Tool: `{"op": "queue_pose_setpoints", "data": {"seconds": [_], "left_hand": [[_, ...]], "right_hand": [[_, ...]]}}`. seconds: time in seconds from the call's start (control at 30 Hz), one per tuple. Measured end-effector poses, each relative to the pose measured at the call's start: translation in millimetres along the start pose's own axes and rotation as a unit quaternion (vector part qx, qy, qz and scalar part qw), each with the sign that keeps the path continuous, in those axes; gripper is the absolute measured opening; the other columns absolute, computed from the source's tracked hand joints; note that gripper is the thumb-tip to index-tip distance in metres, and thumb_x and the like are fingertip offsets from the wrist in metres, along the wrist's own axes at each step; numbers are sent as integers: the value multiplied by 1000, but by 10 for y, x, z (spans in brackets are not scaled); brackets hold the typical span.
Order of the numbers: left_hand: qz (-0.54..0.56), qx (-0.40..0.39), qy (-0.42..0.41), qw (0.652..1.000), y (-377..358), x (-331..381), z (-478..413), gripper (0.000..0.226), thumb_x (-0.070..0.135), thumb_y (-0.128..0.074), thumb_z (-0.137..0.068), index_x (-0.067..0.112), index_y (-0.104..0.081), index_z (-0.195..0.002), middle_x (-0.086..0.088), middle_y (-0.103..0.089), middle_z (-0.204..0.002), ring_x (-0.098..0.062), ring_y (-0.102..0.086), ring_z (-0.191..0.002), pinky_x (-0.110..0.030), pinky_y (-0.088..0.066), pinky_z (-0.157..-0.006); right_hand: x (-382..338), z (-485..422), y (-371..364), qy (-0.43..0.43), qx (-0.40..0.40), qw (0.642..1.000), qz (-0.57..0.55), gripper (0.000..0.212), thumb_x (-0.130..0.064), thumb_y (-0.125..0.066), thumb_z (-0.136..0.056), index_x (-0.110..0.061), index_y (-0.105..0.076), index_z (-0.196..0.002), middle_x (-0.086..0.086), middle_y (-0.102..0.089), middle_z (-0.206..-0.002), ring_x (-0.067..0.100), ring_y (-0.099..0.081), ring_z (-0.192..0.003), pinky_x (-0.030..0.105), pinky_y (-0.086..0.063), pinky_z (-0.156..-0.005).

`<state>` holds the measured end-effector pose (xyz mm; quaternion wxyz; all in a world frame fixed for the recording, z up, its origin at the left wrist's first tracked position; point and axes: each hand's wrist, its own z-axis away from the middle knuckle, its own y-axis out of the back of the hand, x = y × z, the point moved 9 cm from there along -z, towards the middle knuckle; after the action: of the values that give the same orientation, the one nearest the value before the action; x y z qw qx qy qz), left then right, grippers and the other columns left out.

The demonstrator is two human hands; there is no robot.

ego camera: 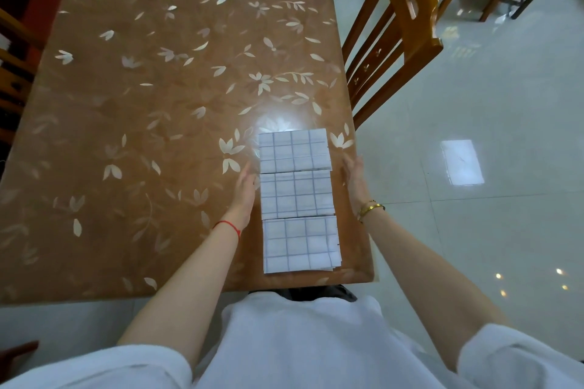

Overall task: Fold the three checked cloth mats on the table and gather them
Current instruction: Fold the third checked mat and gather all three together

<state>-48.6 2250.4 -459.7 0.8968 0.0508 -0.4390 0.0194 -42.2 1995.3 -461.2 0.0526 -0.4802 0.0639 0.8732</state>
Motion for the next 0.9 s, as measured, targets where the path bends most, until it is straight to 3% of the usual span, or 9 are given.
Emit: {"op": "queue_pose_setpoints", "data": {"seconds": [0.07,0.2,0.3,0.43,0.53,0.67,0.73,0.83,0.9], "left_hand": [[14,-5,0,1000,-37,61,-97,50,18,-27,-106,18,-22,-155,1,-24,-161,-15,-21,-148,-26,-22,-113],[37,-5,14,999,-98,81,-205,49,32,-28,-107,20,-24,-155,0,-25,-161,-18,-22,-149,-34,-20,-120],[44,1,16,999,-122,57,-215,49,32,-27,-107,20,-26,-155,0,-29,-160,-20,-28,-147,-34,-23,-119],[60,-1,22,998,-140,38,-196,48,26,-28,-107,18,-24,-155,0,-26,-161,-18,-27,-147,-27,-27,-111],[66,-7,22,998,-142,36,-187,49,26,-31,-107,17,-24,-155,1,-30,-159,-17,-30,-145,-23,-29,-104],[50,-25,12,998,-176,27,-170,48,28,-30,-108,19,-26,-155,5,-31,-158,-13,-28,-146,-23,-28,-108],[55,-26,12,998,-175,31,-113,48,26,-29,-108,18,-24,-155,5,-30,-159,-12,-28,-145,-22,-28,-106],[50,-20,7,999,-129,-23,25,50,29,-28,-108,19,-20,-156,3,-26,-160,-15,-26,-147,-23,-26,-106],[43,-18,8,999,-87,-137,133,50,32,-28,-108,21,-23,-156,4,-25,-161,-14,-24,-147,-25,-24,-109]], "right_hand": [[-70,-85,-66,-12,-4,1000,11,84,-80,-10,-85,-33,-31,-151,-12,-32,-155,9,-25,-145,34,-14,-122],[-121,-182,-204,-14,-11,1000,17,70,-74,-9,-92,-40,-32,-149,-14,-36,-153,8,-26,-143,32,-15,-119],[199,-311,-248,-66,-18,997,38,95,-95,-7,-70,-45,-32,-147,-9,-25,-160,16,-4,-151,49,2,-122],[286,-289,-291,-68,-24,995,65,86,-84,-1,-81,-39,-17,-153,-12,-8,-163,20,24,-147,50,23,-115],[307,-317,-294,-63,-32,995,64,101,-93,-2,-69,-40,-19,-153,-12,-10,-163,17,18,-149,47,22,-116],[359,-315,-280,-73,-38,996,41,92,-95,-8,-70,-49,-24,-148,-11,-11,-163,16,11,-151,53,9,-120],[382,-251,-195,-91,-8,995,26,98,-97,-13,-67,-45,-22,-150,-9,-7,-164,15,4,-151,50,3,-122],[291,0,-115,-81,10,997,10,82,-77,-11,-89,-30,-17,-155,-8,-14,-162,12,-12,-149,38,-7,-119],[275,197,-91,-64,6,998,-3,67,-64,-9,-98,-31,-21,-154,-12,-21,-159,7,-17,-144,34,-10,-118]]}}
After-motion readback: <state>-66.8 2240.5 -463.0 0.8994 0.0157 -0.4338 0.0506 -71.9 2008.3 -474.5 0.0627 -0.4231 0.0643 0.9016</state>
